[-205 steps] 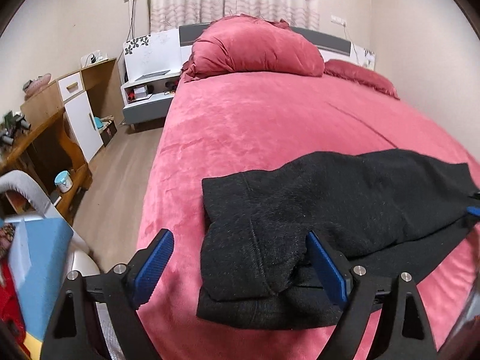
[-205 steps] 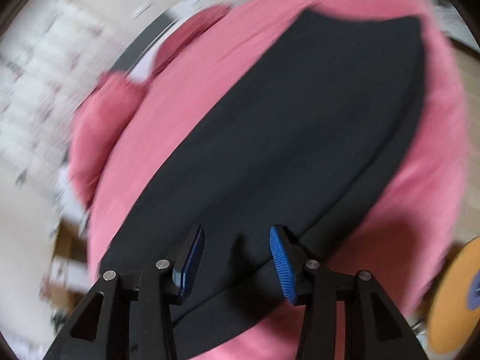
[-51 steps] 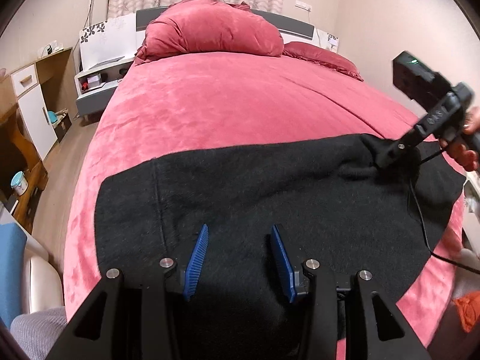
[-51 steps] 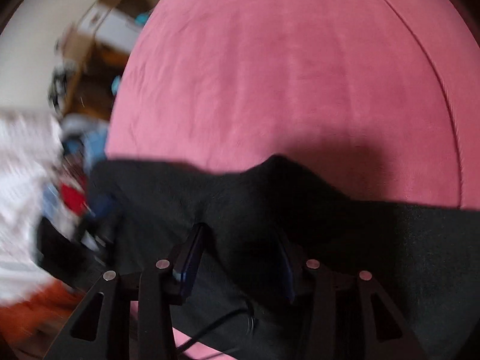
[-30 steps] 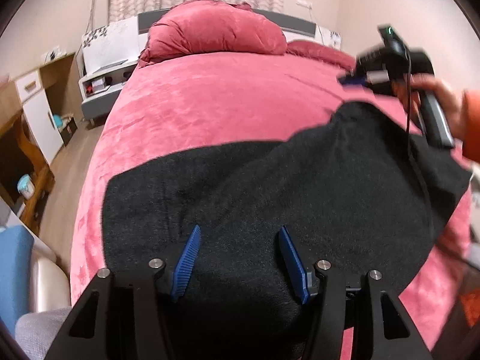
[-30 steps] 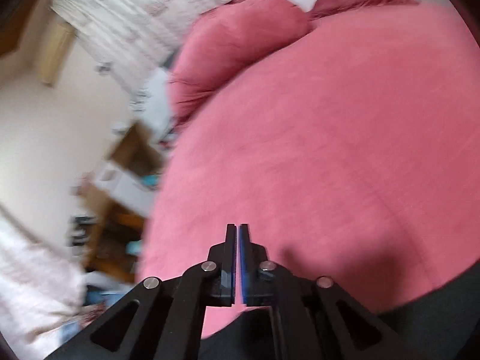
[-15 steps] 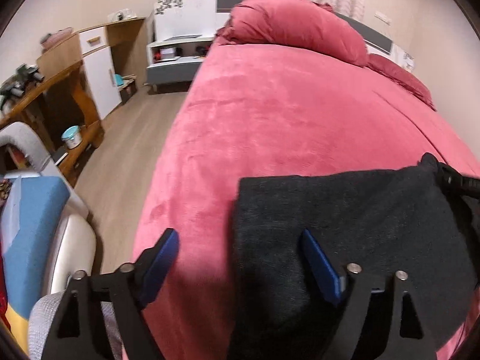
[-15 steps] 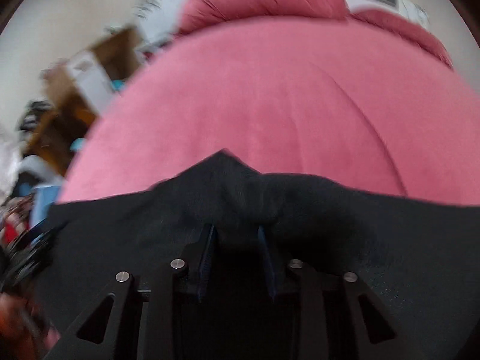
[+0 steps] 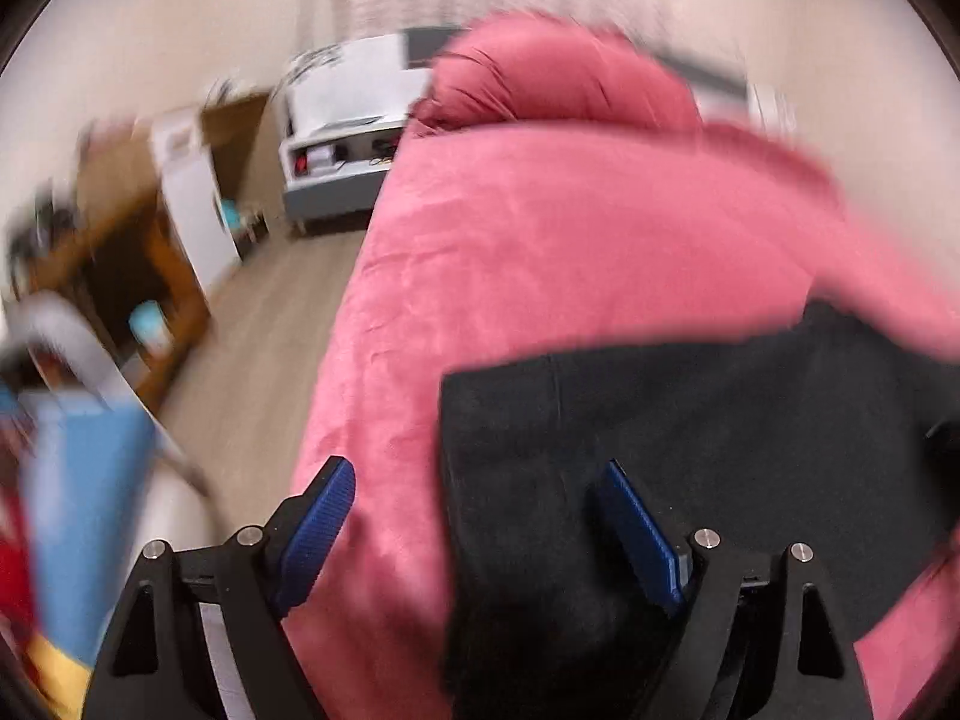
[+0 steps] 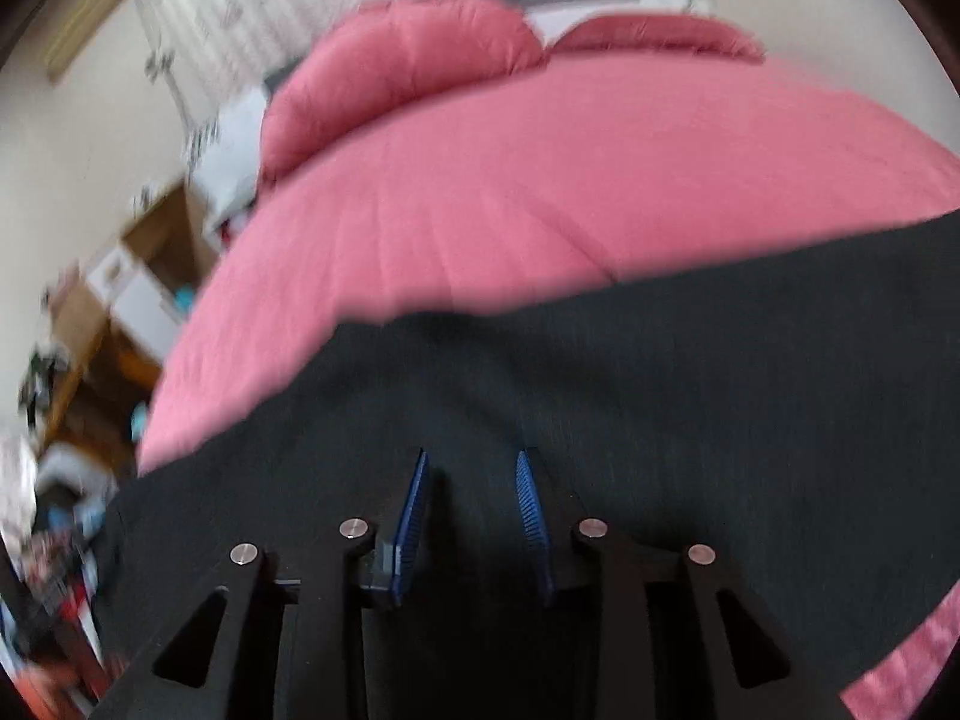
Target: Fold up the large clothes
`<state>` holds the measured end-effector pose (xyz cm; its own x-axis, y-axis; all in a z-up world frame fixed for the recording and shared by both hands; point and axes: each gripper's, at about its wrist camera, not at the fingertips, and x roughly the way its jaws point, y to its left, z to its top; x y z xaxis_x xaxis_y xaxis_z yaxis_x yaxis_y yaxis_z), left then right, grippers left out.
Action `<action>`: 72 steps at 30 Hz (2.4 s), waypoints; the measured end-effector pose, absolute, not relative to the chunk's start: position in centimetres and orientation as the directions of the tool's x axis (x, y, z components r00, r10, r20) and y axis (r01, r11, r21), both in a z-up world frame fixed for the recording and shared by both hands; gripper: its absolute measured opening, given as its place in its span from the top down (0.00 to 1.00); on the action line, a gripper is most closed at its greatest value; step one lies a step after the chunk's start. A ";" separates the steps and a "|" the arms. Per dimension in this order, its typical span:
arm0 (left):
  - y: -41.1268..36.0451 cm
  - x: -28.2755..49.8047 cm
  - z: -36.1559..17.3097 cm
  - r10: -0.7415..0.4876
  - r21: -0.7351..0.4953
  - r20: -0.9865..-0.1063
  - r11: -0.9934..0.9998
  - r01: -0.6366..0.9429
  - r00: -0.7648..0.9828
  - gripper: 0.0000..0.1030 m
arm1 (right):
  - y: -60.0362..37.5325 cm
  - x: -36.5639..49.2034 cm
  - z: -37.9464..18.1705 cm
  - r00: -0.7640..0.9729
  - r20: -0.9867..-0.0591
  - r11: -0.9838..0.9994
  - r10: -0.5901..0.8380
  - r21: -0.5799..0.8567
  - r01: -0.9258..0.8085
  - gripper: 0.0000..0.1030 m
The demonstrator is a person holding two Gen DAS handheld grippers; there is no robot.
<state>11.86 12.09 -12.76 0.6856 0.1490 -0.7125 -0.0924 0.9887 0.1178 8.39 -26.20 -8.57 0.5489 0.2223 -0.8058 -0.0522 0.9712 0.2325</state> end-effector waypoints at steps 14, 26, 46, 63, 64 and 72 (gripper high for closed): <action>5.9 10.2 -9.8 0.060 0.172 -0.627 0.983 0.063 0.776 0.16 | -36.6 3.3 -5.9 0.663 -0.742 0.961 0.104 0.248 0.126 0.69; 8.6 11.5 -15.0 0.106 0.143 -0.779 0.990 0.011 0.618 0.05 | -34.1 19.0 -7.4 0.512 -0.853 0.995 0.100 0.073 -0.072 0.36; 7.8 8.3 -10.8 0.041 0.071 -0.618 0.997 0.004 0.785 0.14 | -36.7 16.9 -6.1 0.677 -0.733 0.986 -0.065 0.057 0.156 0.63; 7.2 10.2 -13.6 0.094 0.088 -0.737 0.995 -0.043 0.669 0.11 | -60.0 4.1 -8.9 0.687 -0.707 0.788 -0.169 0.322 0.525 0.57; 6.8 10.3 -13.1 0.098 0.102 -0.722 0.994 -0.034 0.685 0.11 | -62.2 3.2 -8.9 0.680 -0.708 0.729 -0.190 0.363 0.581 0.57; 4.7 8.8 -10.9 0.135 0.205 -0.646 0.979 0.001 0.751 0.10 | -72.6 1.1 -12.1 0.688 -0.704 0.369 -0.180 0.599 0.710 0.54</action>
